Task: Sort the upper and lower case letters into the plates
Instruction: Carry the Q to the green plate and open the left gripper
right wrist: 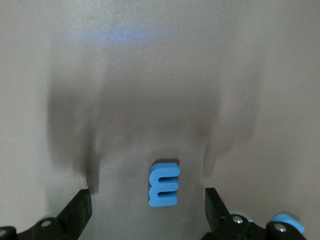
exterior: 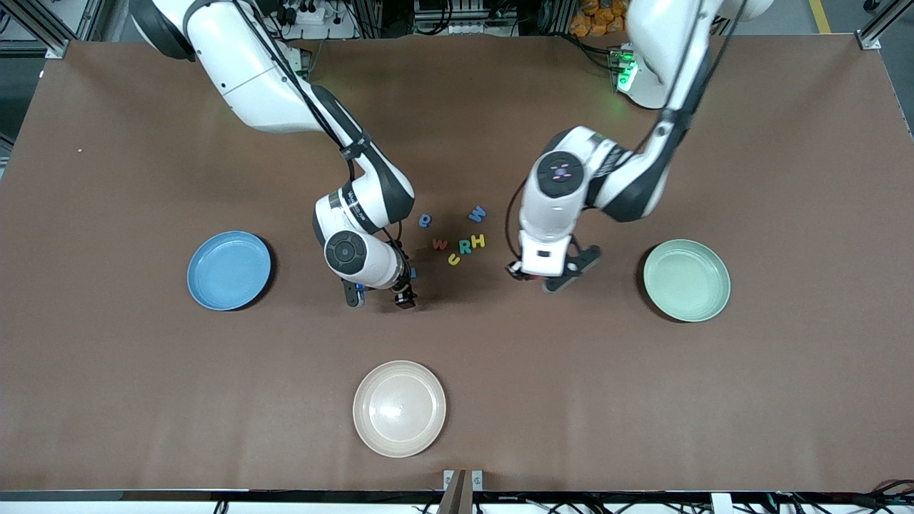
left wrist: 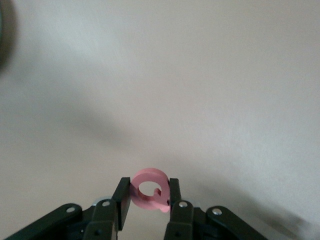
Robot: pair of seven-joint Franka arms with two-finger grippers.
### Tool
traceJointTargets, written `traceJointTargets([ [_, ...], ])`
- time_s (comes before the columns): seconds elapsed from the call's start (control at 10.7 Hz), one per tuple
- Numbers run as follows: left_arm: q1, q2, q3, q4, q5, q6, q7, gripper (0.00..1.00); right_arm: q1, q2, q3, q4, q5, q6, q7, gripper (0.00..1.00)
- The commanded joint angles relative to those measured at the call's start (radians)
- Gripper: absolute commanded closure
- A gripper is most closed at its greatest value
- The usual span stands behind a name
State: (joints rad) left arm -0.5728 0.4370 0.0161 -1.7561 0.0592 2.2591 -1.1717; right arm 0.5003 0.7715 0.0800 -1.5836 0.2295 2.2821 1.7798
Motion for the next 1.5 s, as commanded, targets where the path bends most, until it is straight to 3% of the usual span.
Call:
traceJointTargets([
  [0.0,0.114,-0.070,-0.012,-0.028,0.024,-0.076,0.211,1.00,0.010,0.003,-0.002,-0.001,0.004,0.008,0.033,0.00],
  [0.19,0.239,-0.076,-0.013,-0.031,0.024,-0.144,0.448,1.00,0.017,0.003,-0.002,-0.015,0.004,0.013,0.033,0.00],
  [0.47,0.428,-0.043,-0.018,-0.063,0.013,-0.144,0.771,1.00,0.020,0.002,-0.003,-0.022,0.001,0.025,0.067,0.00],
  [0.94,0.514,0.095,-0.019,-0.075,0.007,-0.127,0.863,1.00,0.027,0.002,-0.003,-0.045,-0.001,0.060,0.067,0.00],
  [1.03,0.531,0.103,-0.019,-0.079,0.007,-0.128,0.873,0.97,0.027,0.002,-0.003,-0.047,-0.002,0.062,0.067,0.05],
  [1.12,0.539,0.103,-0.019,-0.080,0.007,-0.128,0.900,0.65,0.027,0.002,-0.003,-0.047,-0.004,0.062,0.067,0.11],
  [1.22,0.545,0.103,-0.021,-0.079,0.007,-0.128,0.931,0.05,0.029,0.002,-0.003,-0.047,-0.015,0.062,0.067,0.13],
  [1.4,0.545,0.076,-0.019,-0.069,0.007,-0.135,0.955,0.00,0.035,-0.001,-0.003,-0.050,-0.018,0.059,0.067,0.14],
])
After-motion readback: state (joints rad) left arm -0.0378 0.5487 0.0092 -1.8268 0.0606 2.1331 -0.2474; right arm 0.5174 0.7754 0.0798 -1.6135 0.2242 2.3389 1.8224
